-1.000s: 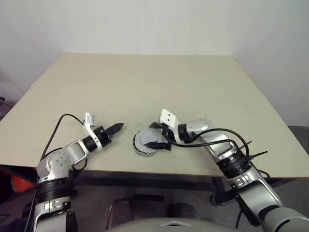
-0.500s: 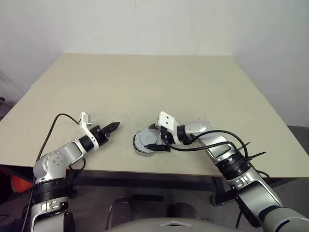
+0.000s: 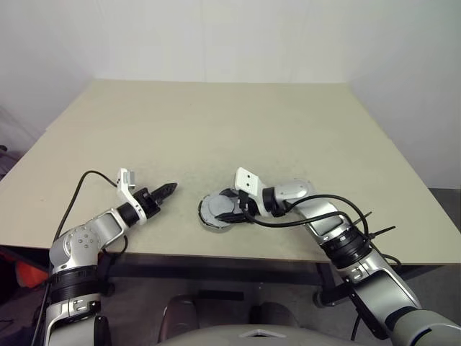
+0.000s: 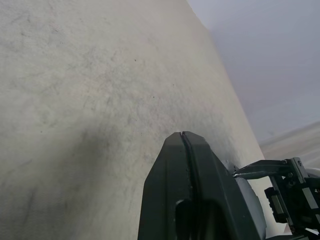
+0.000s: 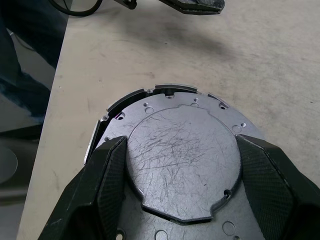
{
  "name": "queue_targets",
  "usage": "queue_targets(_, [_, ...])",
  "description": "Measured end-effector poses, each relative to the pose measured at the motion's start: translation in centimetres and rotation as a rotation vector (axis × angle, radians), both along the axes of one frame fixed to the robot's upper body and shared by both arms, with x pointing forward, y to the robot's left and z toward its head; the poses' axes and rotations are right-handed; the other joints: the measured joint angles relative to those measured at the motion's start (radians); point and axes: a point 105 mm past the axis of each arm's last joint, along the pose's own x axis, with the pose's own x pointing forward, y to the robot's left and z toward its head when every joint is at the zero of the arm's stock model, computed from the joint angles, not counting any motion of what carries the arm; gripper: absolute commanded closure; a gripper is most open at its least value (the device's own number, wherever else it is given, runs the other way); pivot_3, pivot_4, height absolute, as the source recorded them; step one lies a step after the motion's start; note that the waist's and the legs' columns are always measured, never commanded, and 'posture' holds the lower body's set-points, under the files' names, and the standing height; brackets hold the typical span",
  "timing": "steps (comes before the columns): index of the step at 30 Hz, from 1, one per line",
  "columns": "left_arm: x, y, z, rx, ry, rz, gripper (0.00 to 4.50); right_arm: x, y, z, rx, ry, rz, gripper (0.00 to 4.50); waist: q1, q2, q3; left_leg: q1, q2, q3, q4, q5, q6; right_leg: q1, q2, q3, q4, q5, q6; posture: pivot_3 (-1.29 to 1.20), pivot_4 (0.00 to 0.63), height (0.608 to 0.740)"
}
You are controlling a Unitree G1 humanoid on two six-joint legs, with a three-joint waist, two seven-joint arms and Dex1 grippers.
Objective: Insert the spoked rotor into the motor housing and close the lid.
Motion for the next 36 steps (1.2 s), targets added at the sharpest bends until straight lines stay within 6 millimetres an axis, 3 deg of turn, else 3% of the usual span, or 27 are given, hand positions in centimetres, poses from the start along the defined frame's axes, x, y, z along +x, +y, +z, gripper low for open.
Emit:
queue_targets(18, [-0.1, 0.1, -0.5, 0.023, 0.014, 0.002, 4.49, -0.1, 0.8, 1.1, 0.079, -0.010, 0.027, 1.55, 0.000, 0.000, 0.000, -0.001, 0.000, 0.000, 0.000, 0.000, 0.001, 0.000, 0.000, 0.000, 0.000, 0.001, -0.002, 0.00, 0.000, 0.740])
queue_targets(36, [-0.2, -0.1, -0.8, 0.038, 0.023, -0.007, 4.49, -0.5, 1.2, 0.8, 0.074, 0.004, 0.052, 1.55, 0.000, 0.000, 0.000, -0.001, 0.000, 0.000, 0.000, 0.000, 0.001, -0.001, 0.000, 0.000, 0.000, 0.001, -0.002, 0.00, 0.000, 0.740])
